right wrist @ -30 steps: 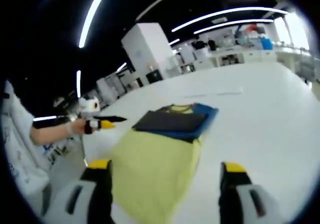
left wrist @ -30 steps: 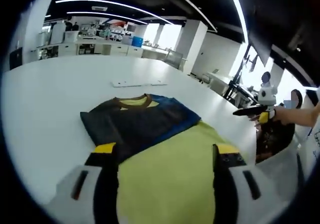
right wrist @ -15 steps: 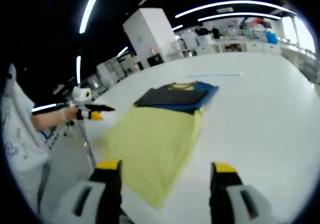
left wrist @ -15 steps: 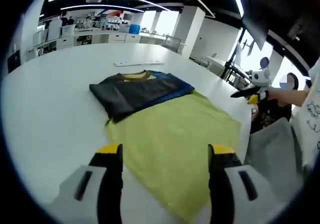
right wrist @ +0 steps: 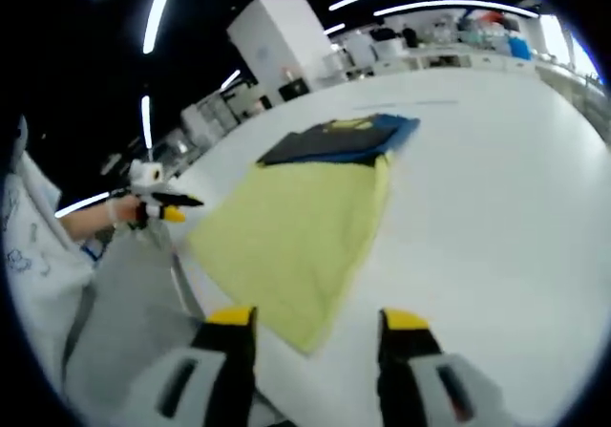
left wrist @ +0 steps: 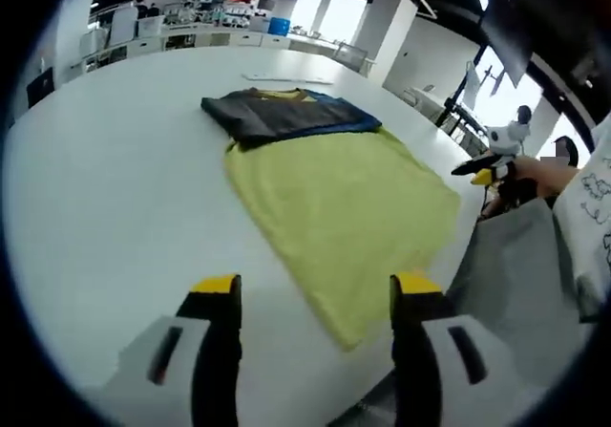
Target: Fold the garment on the visible template until the final outline fits inside the template.
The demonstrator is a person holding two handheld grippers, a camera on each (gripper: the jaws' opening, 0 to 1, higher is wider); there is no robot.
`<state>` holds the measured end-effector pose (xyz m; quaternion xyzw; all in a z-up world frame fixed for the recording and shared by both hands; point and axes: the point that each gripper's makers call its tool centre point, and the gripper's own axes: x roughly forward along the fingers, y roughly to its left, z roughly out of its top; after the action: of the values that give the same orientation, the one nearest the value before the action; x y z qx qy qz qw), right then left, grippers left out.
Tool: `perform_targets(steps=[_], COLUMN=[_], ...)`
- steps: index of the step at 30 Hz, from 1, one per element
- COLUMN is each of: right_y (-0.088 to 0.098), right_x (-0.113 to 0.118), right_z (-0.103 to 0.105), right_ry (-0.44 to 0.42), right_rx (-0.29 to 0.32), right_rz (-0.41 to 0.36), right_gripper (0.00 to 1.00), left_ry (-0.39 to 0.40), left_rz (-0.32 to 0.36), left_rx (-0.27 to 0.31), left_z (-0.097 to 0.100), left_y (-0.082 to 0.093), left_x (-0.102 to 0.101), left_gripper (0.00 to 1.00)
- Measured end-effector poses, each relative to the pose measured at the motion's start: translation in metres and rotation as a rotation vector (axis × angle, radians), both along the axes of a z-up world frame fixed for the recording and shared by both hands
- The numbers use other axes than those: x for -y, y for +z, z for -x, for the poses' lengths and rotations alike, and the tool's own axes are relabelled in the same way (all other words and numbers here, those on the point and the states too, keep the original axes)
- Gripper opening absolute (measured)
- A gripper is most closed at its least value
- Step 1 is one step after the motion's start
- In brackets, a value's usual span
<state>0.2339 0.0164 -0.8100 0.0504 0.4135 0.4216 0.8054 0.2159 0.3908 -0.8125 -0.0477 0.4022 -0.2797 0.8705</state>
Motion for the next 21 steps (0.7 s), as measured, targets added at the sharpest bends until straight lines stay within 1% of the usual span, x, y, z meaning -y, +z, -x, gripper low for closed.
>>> perform_targets(steps=[2, 3, 4, 7, 8, 10, 13, 14, 18, 21], right_y=[-0.001, -0.003, -0.004, -0.011, -0.013, -0.013, -0.015, -0.015, -0.019, -0.023], right_x=[-0.001, -0.001, -0.001, -0.001, -0.001, -0.002, -0.001, -0.001, 0.000, -0.003], right_z=[0.003, 0.005, 0.006, 0.010, 0.012, 0.014, 0.015, 0.015, 0.014, 0.017], right_ry=[0.001, 0.001, 0.004, 0.005, 0.000, 0.003, -0.005, -0.009, -0.025, -0.025], right_rx=[-0.017, -0.032, -0.035, -0.056, -0.075, -0.080, -0.099, -0.103, -0.124, -0.135], right_rz=[-0.011, -0.010, -0.010, -0.006, -0.010, -0.013, -0.016, -0.018, -0.019, -0.020], right_gripper=[0.42, 0.40, 0.39, 0.36, 0.35, 0.31, 0.27, 0.26, 0.18, 0.17], left_ry=[-0.007, -0.006, -0.004, 0.025, 0.026, 0.027, 0.041, 0.037, 0.044, 0.042], left_rz=[-0.002, -0.005, -0.005, 0.005, 0.002, 0.000, 0.027, 0.045, 0.055, 0.070], left_rx=[-0.014, -0.024, -0.027, -0.072, -0.075, -0.088, -0.122, -0.108, -0.138, -0.158], left_z=[0.006, 0.009, 0.011, 0.017, 0.018, 0.022, 0.029, 0.028, 0.033, 0.037], left_y=[-0.003, -0.005, -0.006, -0.014, -0.016, -0.018, -0.021, -0.021, -0.023, -0.024], left_x=[0.000, -0.001, -0.001, -0.003, -0.003, -0.003, 0.001, 0.004, 0.008, 0.011], left_gripper=[0.49, 0.43, 0.40, 0.39, 0.37, 0.33, 0.32, 0.30, 0.27, 0.24])
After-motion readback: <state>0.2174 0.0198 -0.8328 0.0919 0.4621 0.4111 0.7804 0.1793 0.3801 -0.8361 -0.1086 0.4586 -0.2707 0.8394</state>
